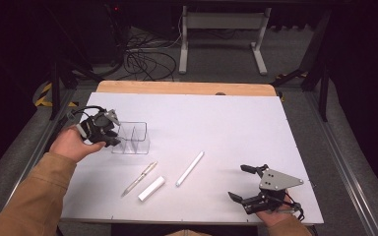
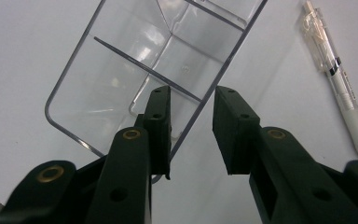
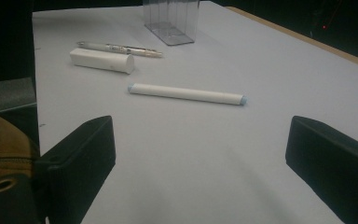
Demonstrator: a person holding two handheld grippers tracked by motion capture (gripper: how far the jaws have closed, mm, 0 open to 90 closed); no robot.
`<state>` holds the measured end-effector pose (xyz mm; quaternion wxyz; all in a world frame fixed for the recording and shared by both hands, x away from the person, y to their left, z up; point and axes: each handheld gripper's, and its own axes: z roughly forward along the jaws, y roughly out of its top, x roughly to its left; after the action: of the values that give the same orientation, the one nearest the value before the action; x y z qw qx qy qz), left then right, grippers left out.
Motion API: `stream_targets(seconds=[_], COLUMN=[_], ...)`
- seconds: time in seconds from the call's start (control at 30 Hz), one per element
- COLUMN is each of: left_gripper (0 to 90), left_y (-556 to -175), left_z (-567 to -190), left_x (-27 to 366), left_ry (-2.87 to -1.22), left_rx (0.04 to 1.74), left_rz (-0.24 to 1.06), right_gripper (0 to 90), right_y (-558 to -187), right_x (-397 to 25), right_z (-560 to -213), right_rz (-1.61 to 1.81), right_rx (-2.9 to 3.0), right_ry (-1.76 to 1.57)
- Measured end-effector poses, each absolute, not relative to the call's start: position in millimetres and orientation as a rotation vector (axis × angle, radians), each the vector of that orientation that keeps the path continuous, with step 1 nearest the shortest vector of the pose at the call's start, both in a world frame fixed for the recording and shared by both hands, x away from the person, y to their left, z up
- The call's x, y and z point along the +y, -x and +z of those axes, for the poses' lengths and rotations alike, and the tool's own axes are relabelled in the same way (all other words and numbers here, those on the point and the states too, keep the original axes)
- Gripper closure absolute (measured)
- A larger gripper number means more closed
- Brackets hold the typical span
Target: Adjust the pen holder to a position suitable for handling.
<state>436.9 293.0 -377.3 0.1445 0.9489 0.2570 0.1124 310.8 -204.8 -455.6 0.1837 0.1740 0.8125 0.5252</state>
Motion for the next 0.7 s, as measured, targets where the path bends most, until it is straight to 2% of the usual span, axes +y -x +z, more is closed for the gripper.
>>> stream_targets(seconds=[0.3,0.7], left_gripper=[71.7,88.3], left_y=[-436.0,-427.6], left_z=[-375.7,-370.0], left_x=[291.1,275.3], left_ry=[-2.776,-2.818], left_rx=[0.687,0.552], left_rz=[0.317,0.229], right_gripper=[9.3,9.6], right_y=[-310.4,-310.1], right_x=[-205.1,-205.7], right_z=[-455.5,-455.5], right_rz=[1.485,1.491], right_rx=[2.288,2.284], right_ry=[-0.489,-0.48])
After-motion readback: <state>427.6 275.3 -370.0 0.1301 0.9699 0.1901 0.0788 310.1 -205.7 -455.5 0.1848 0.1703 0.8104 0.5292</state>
